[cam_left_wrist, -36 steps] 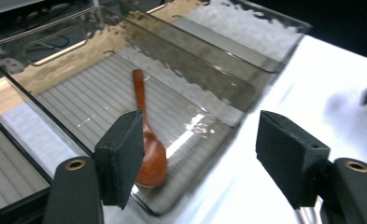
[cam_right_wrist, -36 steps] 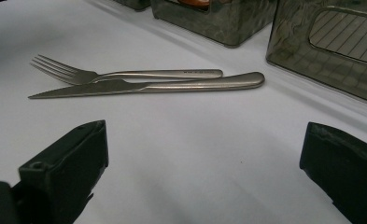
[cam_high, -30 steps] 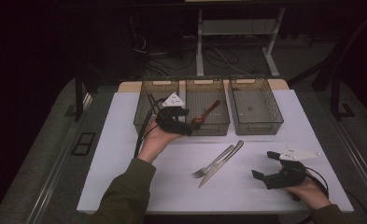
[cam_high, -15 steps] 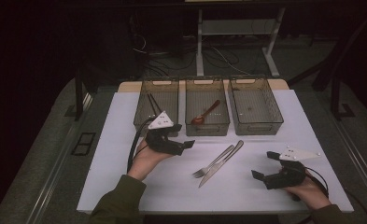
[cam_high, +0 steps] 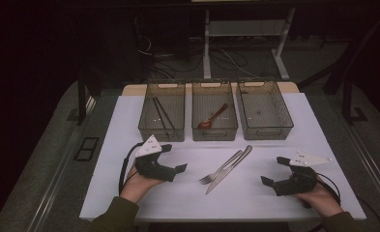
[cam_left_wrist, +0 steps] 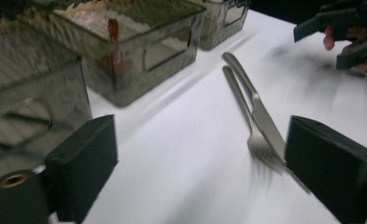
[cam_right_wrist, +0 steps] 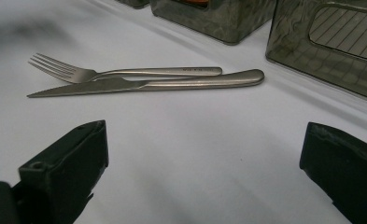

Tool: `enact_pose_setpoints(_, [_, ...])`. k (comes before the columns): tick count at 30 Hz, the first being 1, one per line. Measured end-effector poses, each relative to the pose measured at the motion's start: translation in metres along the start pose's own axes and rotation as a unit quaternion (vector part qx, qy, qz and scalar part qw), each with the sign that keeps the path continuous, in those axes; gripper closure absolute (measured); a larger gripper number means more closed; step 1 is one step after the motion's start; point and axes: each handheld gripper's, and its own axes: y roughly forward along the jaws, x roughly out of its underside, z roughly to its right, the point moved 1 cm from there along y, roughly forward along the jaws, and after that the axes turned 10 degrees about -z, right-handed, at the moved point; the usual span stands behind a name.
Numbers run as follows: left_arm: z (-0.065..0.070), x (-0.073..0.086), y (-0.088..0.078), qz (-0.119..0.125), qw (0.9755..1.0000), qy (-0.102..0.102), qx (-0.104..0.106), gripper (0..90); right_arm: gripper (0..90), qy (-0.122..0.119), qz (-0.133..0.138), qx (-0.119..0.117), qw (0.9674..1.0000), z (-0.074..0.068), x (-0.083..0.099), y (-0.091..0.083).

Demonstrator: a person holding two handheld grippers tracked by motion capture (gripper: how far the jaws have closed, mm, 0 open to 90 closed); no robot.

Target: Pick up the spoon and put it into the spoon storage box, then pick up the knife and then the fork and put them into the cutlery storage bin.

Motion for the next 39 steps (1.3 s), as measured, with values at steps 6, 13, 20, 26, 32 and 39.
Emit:
enact_pose_setpoints(6, [0.002, 0.017, -0.008, -0.005, 0.9999, 0.006, -0.008, 0.0, 0.5, -0.001, -0.002, 0.0, 1.0, 0.0, 0.0, 0.0])
enact_pose_setpoints(13, [0.0, 0.031, -0.012, -0.017, 0.9998, -0.009, -0.009, 0.0, 0.5, -0.005, -0.006, -0.001, 1.0, -0.001, -0.002, -0.002])
enact_pose_setpoints(20, [0.001, 0.031, -0.01, -0.024, 0.9997, -0.005, -0.003, 0.0, 0.5, -0.013, -0.015, -0.008, 0.9998, -0.003, -0.007, -0.006])
enact_pose_setpoints(26, [0.002, 0.031, -0.008, -0.024, 0.9997, -0.005, -0.003, 0.0, 5.0, -0.017, -0.033, -0.018, 0.9992, -0.005, -0.015, -0.007])
enact_pose_setpoints(32, [0.003, 0.03, -0.006, -0.028, 0.9996, -0.005, -0.001, 0.0, 21.4, -0.01, -0.041, -0.019, 0.999, -0.002, -0.025, -0.007])
enact_pose_setpoints(39, [0.005, 0.029, -0.003, -0.032, 0.9995, -0.006, 0.004, 0.0, 43.8, -0.014, -0.046, -0.026, 0.9985, 0.001, -0.045, -0.002])
